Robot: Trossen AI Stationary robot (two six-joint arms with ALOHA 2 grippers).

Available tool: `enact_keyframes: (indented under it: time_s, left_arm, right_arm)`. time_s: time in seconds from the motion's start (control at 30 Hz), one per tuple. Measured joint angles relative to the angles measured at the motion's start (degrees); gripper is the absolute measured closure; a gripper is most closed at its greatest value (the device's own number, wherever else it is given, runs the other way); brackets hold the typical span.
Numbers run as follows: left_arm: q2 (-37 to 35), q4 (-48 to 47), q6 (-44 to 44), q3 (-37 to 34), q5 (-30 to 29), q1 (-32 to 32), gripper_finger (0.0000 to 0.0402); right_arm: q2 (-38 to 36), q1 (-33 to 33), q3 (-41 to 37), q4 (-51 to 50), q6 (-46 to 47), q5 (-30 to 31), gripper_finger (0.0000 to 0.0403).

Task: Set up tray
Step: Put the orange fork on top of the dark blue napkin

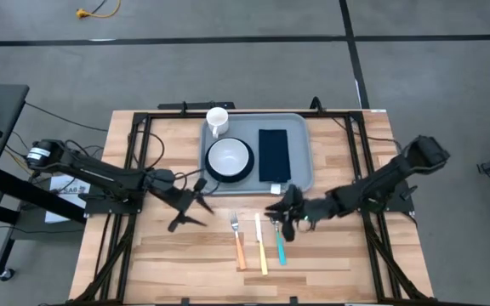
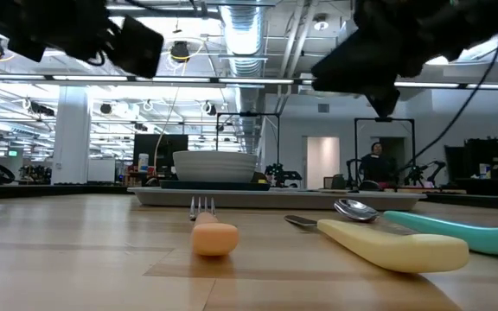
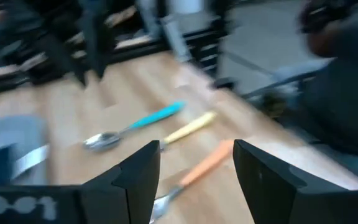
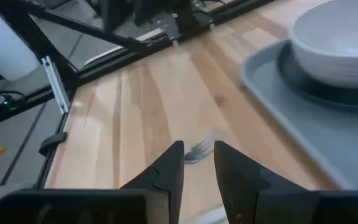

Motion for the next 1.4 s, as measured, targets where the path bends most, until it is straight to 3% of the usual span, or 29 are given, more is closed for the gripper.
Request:
enact_keyframes:
  time_s: [0.13,0.27,0.4,0.53,0.67,0.77,0.93,1.23,1.4]
  left_arm:
    - [-4.12,-3.73,-0.05,0.01,7.81,-0.32,0.0209]
    - [-9.18,-11.42,-0.56,0.01,11.73,-0.34,0.0209]
    - [-14.19,-20.25,-0.69,-0.07,14.50,-0.51,0.0209]
    - [-18.19,-21.10,-3.01,-1.92,20.23,-1.44,0.0209]
    - [-22.49,-20.97,-8.38,-3.42,22.83,-2.68,0.0209]
    - [-26.14,-21.21,-12.54,-5.01,22.17,-3.42,0.0209]
    - [-32.09,-25.66,-17.72,-6.05,21.31,-3.94,0.0209]
    - [-43.05,-31.02,-21.16,-6.00,20.31,-5.59,0.0209]
    - [-47.69,-30.96,-24.90,-6.00,20.33,-6.16,0.0209]
  right_arm:
    - [7.83,3.47,8.40,-5.06,3.42,7.50,0.0321]
    - [15.70,4.67,18.31,-14.58,10.48,13.66,0.0321]
    - [23.37,4.56,29.54,-25.73,17.95,15.04,0.0321]
    - [30.26,3.99,41.02,-36.33,24.30,14.97,0.0321]
    - [35.59,3.43,51.44,-42.94,27.54,12.21,0.0321]
    - [38.69,2.84,58.20,-45.27,27.00,6.38,0.0321]
    - [43.18,2.44,66.96,-44.81,24.26,0.37,0.0321]
    - [45.20,0.21,72.13,-61.29,36.34,-4.96,0.0321]
    - [45.24,-1.13,72.12,-64.46,39.09,-8.53,0.0321]
